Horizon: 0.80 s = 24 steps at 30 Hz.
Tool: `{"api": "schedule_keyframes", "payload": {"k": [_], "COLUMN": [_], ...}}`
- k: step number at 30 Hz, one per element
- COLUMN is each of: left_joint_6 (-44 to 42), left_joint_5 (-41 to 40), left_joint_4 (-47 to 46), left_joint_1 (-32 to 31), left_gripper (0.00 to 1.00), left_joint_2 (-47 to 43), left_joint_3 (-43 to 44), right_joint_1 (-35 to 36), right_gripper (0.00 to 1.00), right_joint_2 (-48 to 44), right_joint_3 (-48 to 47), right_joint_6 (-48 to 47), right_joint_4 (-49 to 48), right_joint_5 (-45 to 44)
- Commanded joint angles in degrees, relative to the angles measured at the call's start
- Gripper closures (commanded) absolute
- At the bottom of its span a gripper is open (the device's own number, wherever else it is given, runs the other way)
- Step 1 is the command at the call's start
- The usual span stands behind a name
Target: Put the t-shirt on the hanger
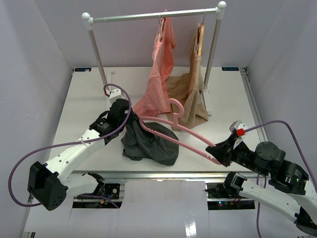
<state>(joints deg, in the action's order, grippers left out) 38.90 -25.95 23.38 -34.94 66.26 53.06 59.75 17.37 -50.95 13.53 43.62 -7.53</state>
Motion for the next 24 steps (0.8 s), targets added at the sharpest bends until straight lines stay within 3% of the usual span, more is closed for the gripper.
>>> {"api": "schedule_keyframes", "payload": {"k": [1, 17, 24], "left_joint_6": [-0.92, -1.3, -1.9], "left_joint_5": [0.0, 0.18, -0.4], "left_joint_4": [-0.01, -0.08, -0.09], "left_joint_1": [0.4, 0.4, 0.4], "left_gripper": [1.0, 1.0, 1.0], "left_joint_2": [-1.64, -1.04, 0.02], "left_joint_3": [1.37, 1.43, 1.72], "right_joint_1": [0.02, 0.02, 0.02], "right_gripper": [0.92, 0.92, 0.92], "right_joint_2": [0.7, 4.05, 6.68], "right_joint_3": [-2.31, -1.68, -6.44], "right_joint_6": [-1.3, -1.67, -3.77], "right_joint_4": [-1.68, -5.16, -4.35], "right_joint_5": [0.04, 1.6, 2.73]}}
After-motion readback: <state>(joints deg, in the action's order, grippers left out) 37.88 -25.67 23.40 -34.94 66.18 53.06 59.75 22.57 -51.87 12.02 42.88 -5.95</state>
